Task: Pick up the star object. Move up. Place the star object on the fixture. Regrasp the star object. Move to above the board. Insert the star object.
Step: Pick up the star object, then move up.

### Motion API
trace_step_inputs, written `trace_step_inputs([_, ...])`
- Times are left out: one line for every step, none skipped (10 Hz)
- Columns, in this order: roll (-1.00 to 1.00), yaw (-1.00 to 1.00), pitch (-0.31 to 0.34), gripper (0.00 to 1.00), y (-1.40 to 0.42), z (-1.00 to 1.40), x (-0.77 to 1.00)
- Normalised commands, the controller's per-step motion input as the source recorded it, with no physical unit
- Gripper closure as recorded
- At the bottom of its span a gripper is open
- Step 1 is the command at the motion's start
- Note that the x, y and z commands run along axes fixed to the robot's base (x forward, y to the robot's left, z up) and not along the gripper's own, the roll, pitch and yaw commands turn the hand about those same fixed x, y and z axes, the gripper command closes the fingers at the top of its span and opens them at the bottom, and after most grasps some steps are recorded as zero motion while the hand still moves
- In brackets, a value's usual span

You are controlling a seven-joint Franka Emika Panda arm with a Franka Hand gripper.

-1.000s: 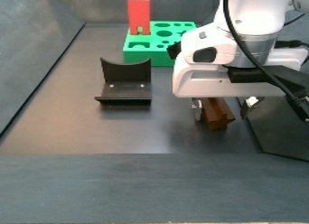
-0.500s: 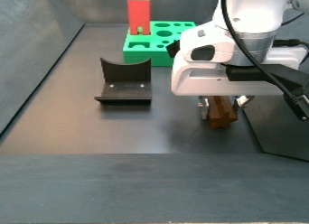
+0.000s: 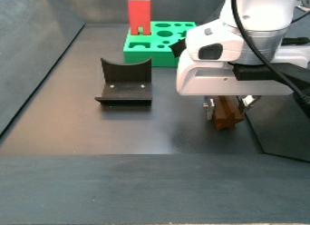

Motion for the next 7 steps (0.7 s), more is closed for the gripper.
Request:
trace_step_inputs([0.0, 0.0, 0.0, 1.0, 0.0, 0.0, 0.0])
trace_step_inputs([0.0, 0.0, 0.0, 1.0, 0.0, 0.83, 0.0])
trace_step_inputs([-0.01, -0.05, 0.003, 1.0, -0.07, 0.79, 0.08])
trace_step_inputs([-0.02, -0.04, 0.037, 1.0, -0.07, 0.66, 0.04])
trace_step_inputs([-0.03, -0.03, 0.046, 1.0, -0.05, 0.58, 0.03])
trace_step_inputs([-0.03, -0.02, 0.05, 1.0, -0.02, 0.38, 0.01])
trace_step_inputs([-0.02, -0.01, 0.043, 1.0, -0.02, 0.23, 0.0])
